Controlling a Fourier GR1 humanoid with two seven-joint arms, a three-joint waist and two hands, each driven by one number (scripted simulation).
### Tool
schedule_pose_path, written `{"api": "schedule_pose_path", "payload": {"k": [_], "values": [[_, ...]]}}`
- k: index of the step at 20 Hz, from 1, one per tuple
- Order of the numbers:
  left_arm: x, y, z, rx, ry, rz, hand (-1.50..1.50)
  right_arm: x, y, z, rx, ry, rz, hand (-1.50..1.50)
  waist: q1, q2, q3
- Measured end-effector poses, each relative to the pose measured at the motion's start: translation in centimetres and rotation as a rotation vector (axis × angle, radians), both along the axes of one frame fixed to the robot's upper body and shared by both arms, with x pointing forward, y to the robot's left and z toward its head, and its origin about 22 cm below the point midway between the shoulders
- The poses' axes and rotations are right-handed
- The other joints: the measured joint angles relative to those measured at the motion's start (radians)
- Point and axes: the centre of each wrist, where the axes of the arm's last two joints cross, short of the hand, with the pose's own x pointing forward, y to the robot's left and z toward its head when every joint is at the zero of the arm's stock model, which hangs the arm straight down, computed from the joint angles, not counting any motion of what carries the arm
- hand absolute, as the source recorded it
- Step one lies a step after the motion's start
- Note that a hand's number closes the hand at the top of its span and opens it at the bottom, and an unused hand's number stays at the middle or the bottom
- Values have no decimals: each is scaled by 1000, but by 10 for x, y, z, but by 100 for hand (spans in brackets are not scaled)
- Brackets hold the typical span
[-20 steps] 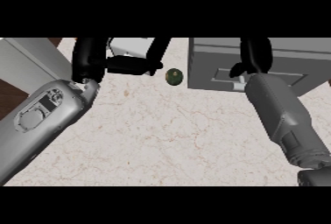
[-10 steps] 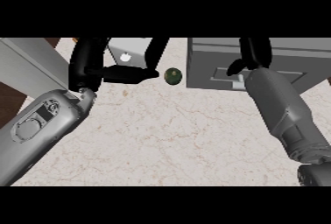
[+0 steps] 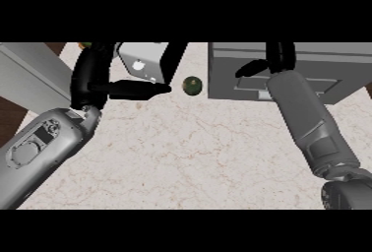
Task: Pick up the can, place it into the drawer and close the drawer
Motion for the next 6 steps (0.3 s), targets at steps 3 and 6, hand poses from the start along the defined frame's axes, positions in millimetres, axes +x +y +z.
{"api": "schedule_pose_path", "payload": {"k": [3, 6], "values": [[-2, 2, -3, -3, 9, 11, -150, 2, 6, 4, 147, 10, 33, -150, -5, -2, 0], [-6, 8, -7, -8, 5, 12, -150, 4, 10, 9, 233, 14, 55, -150, -7, -3, -1]]}}
